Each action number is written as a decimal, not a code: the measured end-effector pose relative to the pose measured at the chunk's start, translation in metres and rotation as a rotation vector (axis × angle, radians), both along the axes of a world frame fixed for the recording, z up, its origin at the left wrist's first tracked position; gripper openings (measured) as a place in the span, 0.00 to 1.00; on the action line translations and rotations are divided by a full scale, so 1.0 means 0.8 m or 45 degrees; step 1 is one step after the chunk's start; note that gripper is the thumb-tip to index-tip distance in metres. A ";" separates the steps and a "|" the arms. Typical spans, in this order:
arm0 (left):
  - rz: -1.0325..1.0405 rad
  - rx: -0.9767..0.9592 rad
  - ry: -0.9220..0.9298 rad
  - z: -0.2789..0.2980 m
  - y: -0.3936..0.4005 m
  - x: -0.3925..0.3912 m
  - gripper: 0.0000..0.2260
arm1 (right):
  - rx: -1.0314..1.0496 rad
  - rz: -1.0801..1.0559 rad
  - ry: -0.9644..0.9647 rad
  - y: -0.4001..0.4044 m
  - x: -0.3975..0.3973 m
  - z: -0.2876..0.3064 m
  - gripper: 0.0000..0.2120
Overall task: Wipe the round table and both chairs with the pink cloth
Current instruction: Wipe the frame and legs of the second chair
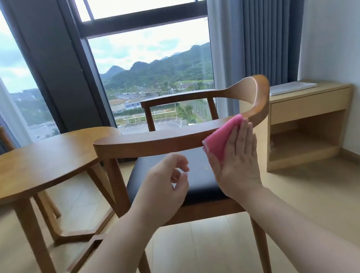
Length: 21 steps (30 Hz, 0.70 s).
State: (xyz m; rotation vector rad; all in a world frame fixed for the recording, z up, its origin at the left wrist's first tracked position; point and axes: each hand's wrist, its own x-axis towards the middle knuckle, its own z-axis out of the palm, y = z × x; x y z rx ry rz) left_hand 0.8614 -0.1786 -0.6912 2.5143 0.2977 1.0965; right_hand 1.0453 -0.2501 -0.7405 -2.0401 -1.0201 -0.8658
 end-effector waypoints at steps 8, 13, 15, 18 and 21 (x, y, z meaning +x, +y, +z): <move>0.184 -0.060 -0.088 -0.032 0.045 -0.080 0.10 | -0.086 0.007 -0.472 0.035 -0.029 0.016 0.34; 0.236 -0.139 -0.195 -0.061 0.070 -0.126 0.08 | -0.229 -0.008 -0.754 0.067 -0.059 0.033 0.35; 0.260 -0.171 -0.231 -0.074 0.082 -0.145 0.08 | -0.265 -0.007 -0.806 0.080 -0.074 0.040 0.36; 0.289 -0.198 -0.274 -0.094 0.102 -0.170 0.09 | -0.334 -0.024 -0.860 0.099 -0.092 0.045 0.34; 0.288 -0.223 -0.329 -0.110 0.117 -0.187 0.09 | -0.380 -0.028 -0.879 0.116 -0.113 0.049 0.33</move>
